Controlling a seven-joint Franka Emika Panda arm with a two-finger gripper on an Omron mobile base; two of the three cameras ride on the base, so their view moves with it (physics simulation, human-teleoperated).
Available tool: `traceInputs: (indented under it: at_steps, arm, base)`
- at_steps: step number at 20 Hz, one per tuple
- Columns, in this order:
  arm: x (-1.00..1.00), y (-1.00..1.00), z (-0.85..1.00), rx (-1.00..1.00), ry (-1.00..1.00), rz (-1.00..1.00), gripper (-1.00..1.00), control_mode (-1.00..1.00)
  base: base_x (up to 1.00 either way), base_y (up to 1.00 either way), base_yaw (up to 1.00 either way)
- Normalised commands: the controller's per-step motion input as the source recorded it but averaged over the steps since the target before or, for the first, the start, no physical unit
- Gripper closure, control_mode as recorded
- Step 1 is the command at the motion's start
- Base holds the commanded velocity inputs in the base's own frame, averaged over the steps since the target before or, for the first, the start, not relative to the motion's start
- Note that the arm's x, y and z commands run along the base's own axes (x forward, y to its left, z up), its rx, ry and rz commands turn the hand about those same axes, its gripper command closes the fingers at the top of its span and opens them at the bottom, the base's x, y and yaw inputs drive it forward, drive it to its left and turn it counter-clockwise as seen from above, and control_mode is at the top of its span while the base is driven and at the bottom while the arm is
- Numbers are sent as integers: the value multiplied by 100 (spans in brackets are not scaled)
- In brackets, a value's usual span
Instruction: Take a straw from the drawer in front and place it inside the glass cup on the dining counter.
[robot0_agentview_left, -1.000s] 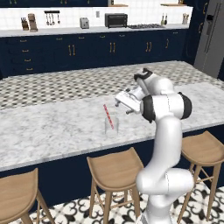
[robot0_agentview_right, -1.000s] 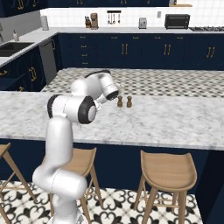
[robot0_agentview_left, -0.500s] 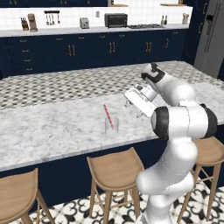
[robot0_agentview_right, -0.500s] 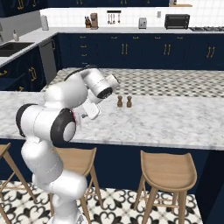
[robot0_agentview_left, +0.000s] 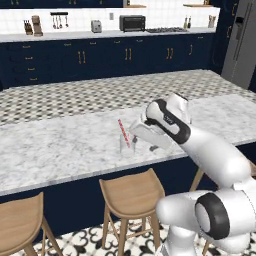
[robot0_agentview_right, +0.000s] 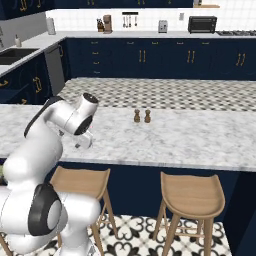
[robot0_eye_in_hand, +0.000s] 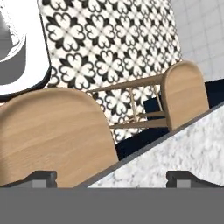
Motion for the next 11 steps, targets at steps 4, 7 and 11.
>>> traceInputs:
  at_steps: [4, 7, 11]
  arm:
    - [-20, 76, 0, -28, -8, 18, -100, -100]
    - [-1, 76, 0, -27, 0, 14, -100, -100]
    - [-2, 72, 0, -24, 0, 9, -100, -100]
  base:
    - [0, 0, 0]
    - [0, 0, 0]
    - [0, 0, 0]
